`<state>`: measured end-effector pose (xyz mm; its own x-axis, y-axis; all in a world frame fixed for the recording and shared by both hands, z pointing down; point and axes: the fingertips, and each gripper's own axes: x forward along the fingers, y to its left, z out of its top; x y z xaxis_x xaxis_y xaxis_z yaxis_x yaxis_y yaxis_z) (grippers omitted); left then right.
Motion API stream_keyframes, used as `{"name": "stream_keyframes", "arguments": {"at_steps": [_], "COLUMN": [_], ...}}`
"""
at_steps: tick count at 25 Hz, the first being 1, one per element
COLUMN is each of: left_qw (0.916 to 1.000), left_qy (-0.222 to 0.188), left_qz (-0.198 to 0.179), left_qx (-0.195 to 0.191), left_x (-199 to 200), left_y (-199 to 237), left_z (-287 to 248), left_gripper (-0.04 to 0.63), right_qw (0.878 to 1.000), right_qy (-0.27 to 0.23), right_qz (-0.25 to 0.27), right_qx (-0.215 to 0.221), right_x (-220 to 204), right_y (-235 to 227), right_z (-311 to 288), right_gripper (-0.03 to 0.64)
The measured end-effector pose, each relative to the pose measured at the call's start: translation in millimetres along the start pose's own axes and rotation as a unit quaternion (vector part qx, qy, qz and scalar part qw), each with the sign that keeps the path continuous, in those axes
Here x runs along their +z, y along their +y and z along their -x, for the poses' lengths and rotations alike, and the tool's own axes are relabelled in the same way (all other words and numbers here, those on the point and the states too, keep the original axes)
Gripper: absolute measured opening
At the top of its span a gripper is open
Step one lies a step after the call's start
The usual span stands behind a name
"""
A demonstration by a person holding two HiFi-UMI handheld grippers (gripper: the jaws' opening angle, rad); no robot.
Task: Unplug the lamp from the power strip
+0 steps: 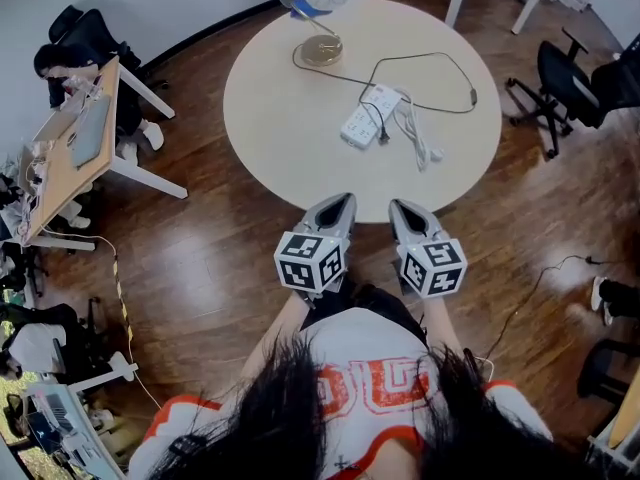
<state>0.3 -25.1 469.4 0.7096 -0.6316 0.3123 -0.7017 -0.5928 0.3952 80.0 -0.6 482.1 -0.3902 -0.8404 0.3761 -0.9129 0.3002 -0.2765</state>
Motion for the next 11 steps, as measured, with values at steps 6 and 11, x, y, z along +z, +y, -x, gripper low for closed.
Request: {"name": "stream_keyframes", "arguments": {"at_steps": [6, 11], "left_qw": [1.0, 0.9999], "left_qy": [-0.004, -0.004], "left_qz": [0.0, 0.0], "left_qx": [0.009, 0.01], "left_x": [-3.4, -5.3], "left_y": [-3.7, -8.4], "left_z": [6.7, 7.6], "left_gripper": [0.0, 0.0], "right_qw": [1.0, 1.0], "right_qy": [0.001, 0.001], "right_qz": [0.005, 0.007], "right_qx": [0.008, 0.009], "right_x": [-3.0, -2.6], "right_y": [3.9, 2.0], "right_z": [5.2, 9.0], "right_gripper": [0.0, 0.0]}}
